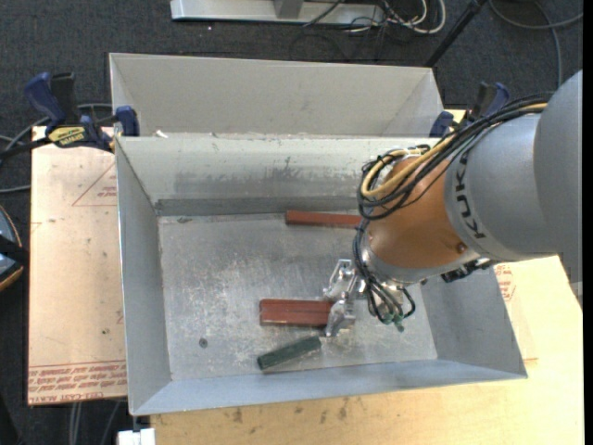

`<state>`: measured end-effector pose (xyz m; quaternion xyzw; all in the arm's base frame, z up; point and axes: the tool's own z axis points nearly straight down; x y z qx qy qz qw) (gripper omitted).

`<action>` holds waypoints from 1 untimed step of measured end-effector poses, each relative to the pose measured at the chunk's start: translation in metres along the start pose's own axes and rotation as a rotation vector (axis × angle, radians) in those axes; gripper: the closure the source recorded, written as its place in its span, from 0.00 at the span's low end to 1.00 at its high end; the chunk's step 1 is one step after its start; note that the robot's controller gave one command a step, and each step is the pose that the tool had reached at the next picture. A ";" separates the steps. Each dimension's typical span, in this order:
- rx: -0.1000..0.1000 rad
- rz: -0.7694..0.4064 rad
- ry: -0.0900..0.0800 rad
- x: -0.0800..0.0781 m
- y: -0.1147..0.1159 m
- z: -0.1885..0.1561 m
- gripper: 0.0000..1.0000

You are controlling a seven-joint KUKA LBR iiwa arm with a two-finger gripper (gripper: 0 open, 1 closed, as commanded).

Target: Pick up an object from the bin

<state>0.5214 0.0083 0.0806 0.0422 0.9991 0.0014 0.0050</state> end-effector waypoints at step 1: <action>0.002 -0.042 0.006 -0.012 0.028 -0.142 1.00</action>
Offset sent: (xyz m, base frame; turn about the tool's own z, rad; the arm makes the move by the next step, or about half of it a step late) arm 0.0000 0.0000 0.0000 0.0000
